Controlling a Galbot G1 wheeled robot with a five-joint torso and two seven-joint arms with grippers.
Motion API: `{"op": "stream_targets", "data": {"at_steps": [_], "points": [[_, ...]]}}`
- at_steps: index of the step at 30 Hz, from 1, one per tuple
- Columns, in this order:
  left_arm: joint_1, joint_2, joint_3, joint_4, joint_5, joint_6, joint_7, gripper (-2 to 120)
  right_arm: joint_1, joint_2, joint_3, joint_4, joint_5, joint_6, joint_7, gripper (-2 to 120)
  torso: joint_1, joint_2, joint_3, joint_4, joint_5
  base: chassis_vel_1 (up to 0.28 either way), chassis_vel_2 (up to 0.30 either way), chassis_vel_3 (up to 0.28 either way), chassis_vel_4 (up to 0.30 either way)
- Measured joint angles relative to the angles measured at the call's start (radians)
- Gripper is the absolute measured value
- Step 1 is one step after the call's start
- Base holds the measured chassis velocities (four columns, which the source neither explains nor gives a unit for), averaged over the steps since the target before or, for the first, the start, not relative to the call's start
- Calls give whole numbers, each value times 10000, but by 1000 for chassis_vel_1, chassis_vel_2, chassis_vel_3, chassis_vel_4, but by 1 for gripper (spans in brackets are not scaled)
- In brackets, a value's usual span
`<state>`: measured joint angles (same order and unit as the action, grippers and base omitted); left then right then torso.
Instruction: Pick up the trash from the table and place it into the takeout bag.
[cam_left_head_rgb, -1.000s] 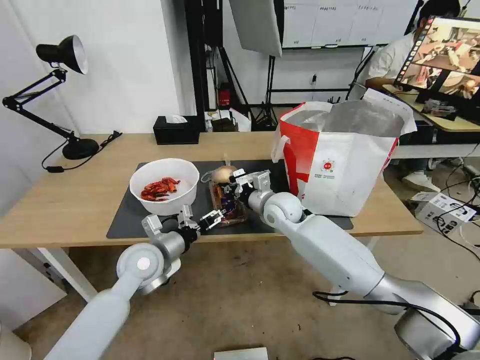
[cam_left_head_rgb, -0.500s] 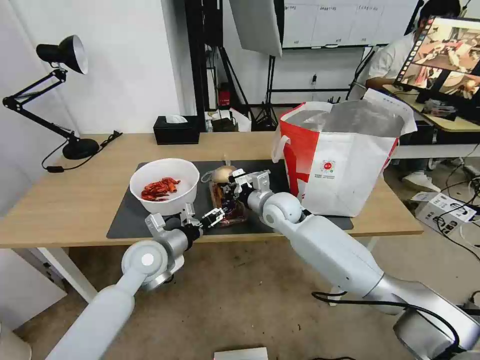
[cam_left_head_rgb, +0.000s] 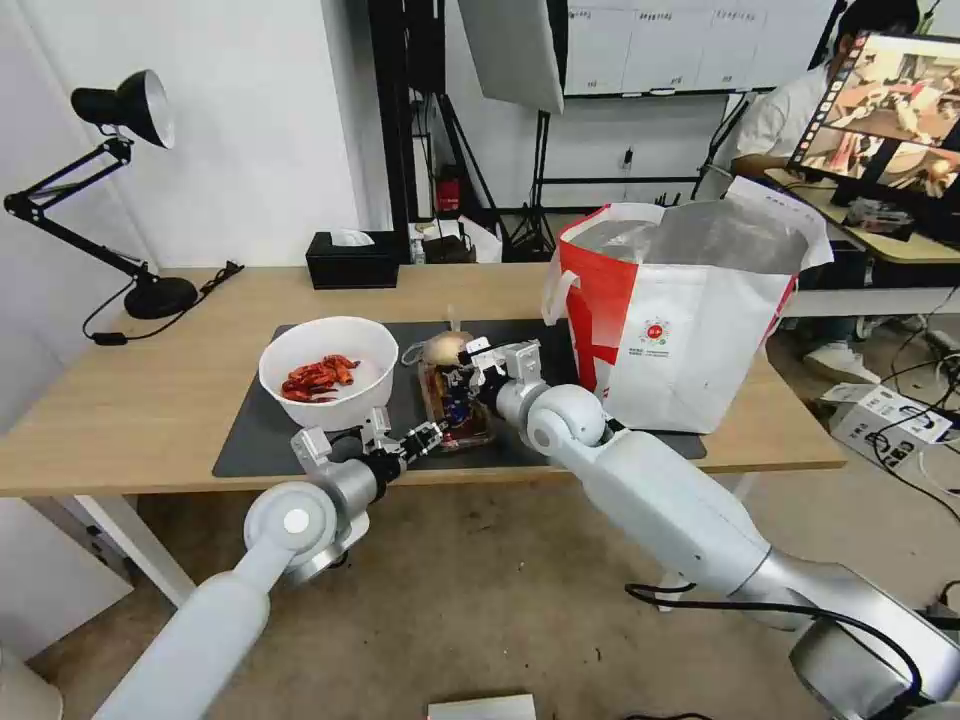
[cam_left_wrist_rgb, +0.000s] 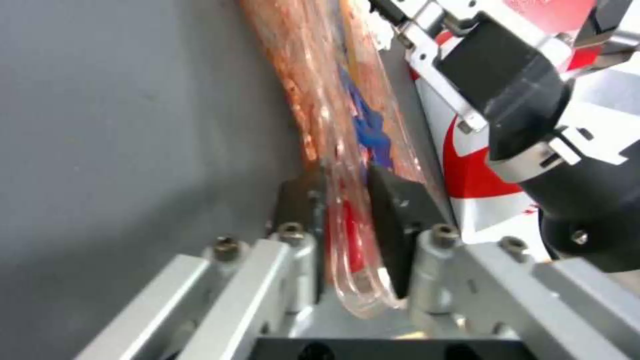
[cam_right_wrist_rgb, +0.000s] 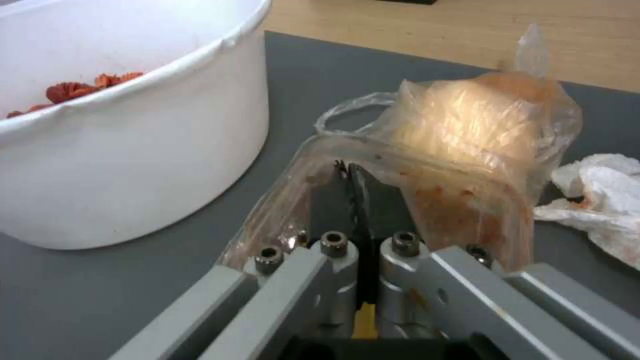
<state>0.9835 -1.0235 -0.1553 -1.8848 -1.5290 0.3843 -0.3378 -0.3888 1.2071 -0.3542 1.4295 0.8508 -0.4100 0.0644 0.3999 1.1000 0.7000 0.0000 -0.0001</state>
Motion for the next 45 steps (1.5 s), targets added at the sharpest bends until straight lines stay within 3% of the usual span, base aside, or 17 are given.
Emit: {"op": "stream_targets", "data": {"at_steps": [5, 18, 27, 34, 36, 37, 39, 45], "points": [[39, 20, -1, -33, 102, -33, -8, 0, -39, -42, 86, 113, 96, -33, 27, 0, 0, -1, 0, 0, 1, 0, 0, 0, 0], [127, 22, -2, -162, 241, -135, -24, 0, -317, -196, 633, 629, 487, 86, 140, 0, 1, 0, 0, 0, 2, 0, 0, 0, 0], [310, 53, -221, -397, 297, -188, -33, 0, -791, -946, 1485, 2003, 1312, 990, 287, 2, 1, 0, 0, 1, 1, 0, 0, 0, 0], [514, 115, -474, -834, 482, -247, -33, 0, -2261, -2093, 2613, 3856, 1542, 1263, 351, 32, 0, 0, -1, 0, 2, 0, 0, 0, 0], [525, 131, -488, -875, 495, -253, -32, 0, -2395, -2158, 2701, 3961, 1534, 1278, 353, 32, 0, 0, -1, 0, 3, 0, 0, 0, 0], [569, 218, -573, -1057, 545, -311, -26, 0, -3066, -2444, 3116, 4468, 1464, 1376, 354, 41, 0, 0, -1, 0, 3, 0, 0, 0, 0], [585, 253, -611, -1136, 570, -333, -22, 0, -3417, -2563, 3339, 4690, 1377, 1431, 357, 44, 0, 0, -1, -1, 3, 0, 0, 0, 0], [691, 505, -905, -1694, 1153, -516, 32, 0, -5794, -3063, 4922, 6040, 577, 2091, 267, 71, 0, 0, -2, -1, 2, 0, 0, 0, 0]]}}
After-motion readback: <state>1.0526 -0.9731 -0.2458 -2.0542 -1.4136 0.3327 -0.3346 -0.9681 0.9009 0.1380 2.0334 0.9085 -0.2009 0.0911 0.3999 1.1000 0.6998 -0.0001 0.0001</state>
